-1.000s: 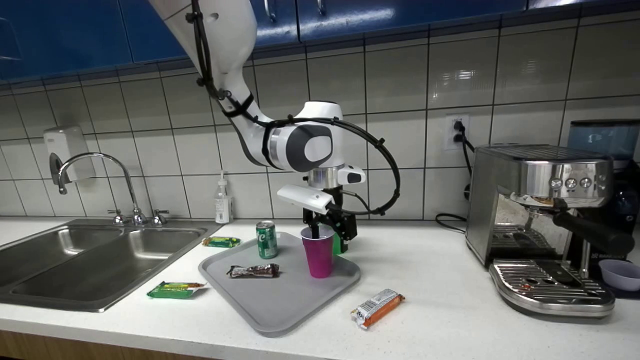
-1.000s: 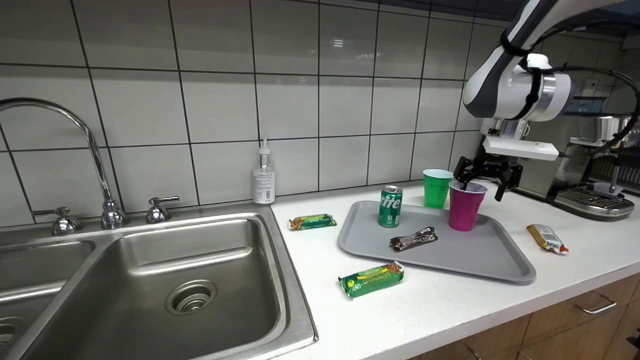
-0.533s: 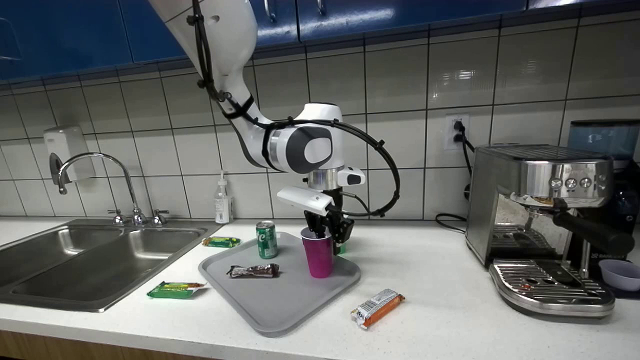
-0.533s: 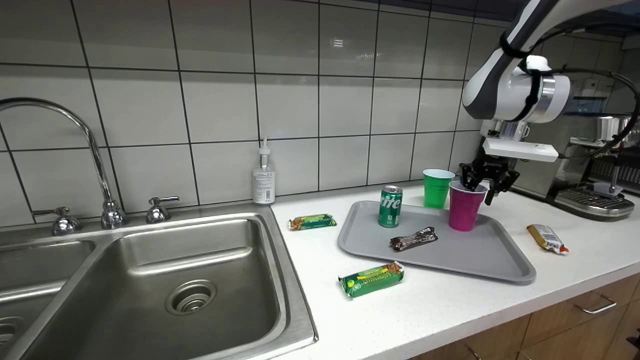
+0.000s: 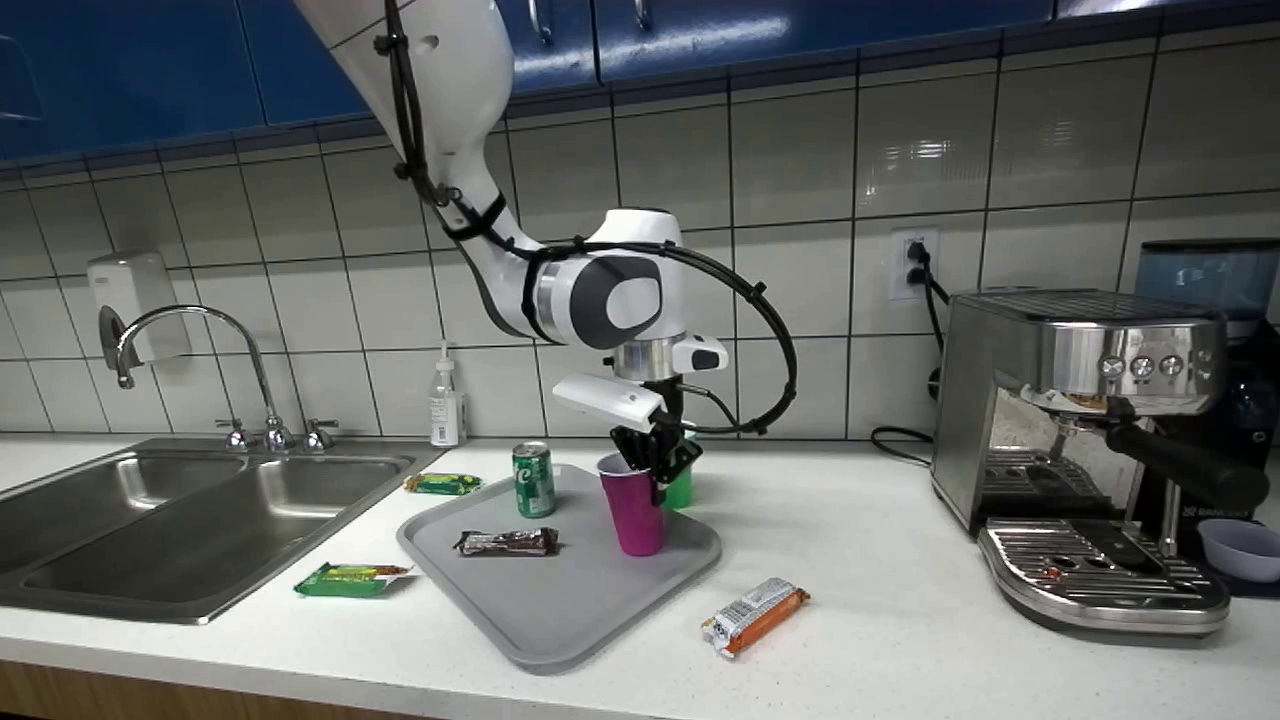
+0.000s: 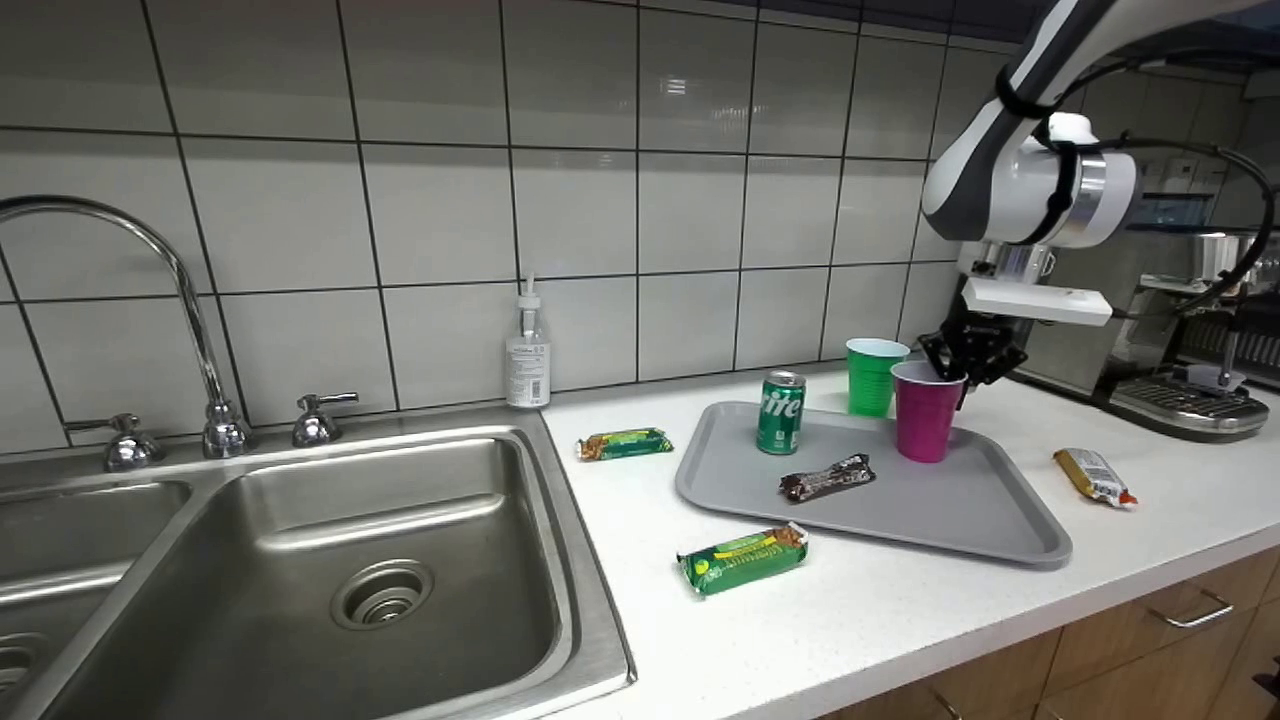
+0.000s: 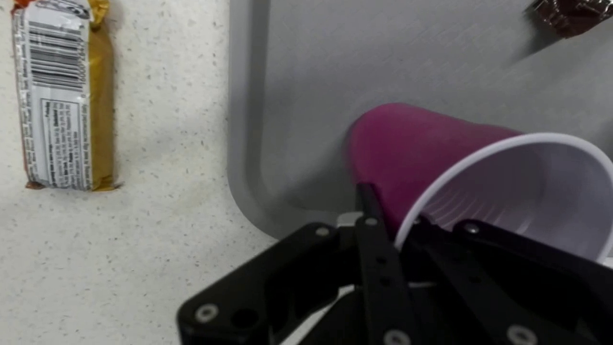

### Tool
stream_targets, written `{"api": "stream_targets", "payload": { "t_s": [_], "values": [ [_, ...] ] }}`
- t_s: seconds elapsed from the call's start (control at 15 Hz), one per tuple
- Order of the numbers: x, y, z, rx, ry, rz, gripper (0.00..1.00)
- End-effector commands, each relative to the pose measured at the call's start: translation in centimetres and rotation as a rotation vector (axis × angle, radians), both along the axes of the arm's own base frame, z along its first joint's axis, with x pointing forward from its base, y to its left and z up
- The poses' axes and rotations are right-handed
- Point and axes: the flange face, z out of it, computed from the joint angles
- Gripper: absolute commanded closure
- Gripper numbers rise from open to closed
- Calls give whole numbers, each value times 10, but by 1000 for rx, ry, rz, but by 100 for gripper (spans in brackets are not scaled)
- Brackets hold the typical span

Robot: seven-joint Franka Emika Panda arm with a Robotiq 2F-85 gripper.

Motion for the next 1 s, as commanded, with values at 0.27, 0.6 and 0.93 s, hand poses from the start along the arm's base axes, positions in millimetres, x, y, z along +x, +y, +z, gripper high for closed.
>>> {"api": "stream_targets", "payload": {
  "t_s": [0.27, 0.6, 0.93],
  "values": [
    [2, -6, 18, 1, -35, 6, 99],
    [0, -23, 36, 4, -67, -36, 99],
    [0, -44, 43, -5, -81, -93, 99]
  ]
}}
